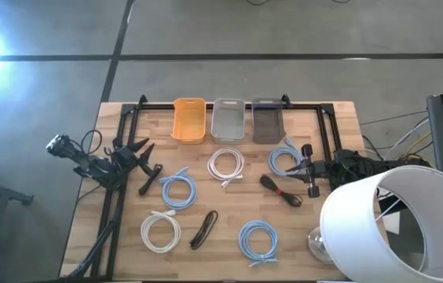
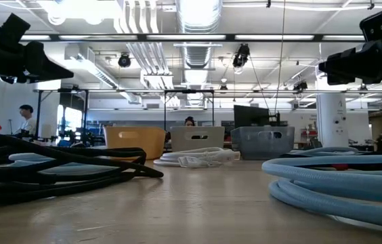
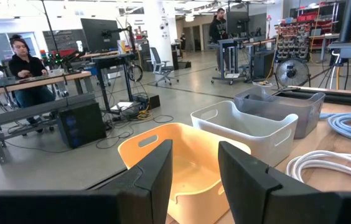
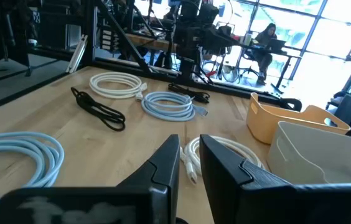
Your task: Pick & Place USB Port
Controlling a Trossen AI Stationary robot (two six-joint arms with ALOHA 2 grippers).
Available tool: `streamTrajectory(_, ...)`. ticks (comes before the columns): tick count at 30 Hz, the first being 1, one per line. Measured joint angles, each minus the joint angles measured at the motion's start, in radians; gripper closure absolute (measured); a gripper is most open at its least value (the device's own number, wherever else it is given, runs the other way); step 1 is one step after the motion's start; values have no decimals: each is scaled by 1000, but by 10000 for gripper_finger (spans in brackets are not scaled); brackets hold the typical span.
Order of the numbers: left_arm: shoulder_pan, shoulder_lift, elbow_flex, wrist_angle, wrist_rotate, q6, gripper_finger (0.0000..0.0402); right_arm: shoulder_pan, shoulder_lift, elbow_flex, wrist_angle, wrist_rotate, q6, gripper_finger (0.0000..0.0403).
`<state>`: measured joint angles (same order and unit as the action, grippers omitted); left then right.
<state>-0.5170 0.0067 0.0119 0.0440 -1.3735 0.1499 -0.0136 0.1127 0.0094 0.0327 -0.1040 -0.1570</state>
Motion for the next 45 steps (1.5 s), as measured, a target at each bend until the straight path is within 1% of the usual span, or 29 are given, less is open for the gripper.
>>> streamTrajectory(29,0,0,0,0,0,-1,268,0,0,0,0,0,0,346)
streamTrajectory(35,0,0,0,0,0,-27,268,0,0,0,0,0,0,346)
streamTrajectory(41,0,0,0,0,0,-124,268,0,0,0,0,0,0,346)
streamTrajectory(45,0,0,0,0,0,-115,268,0,0,0,0,0,0,346)
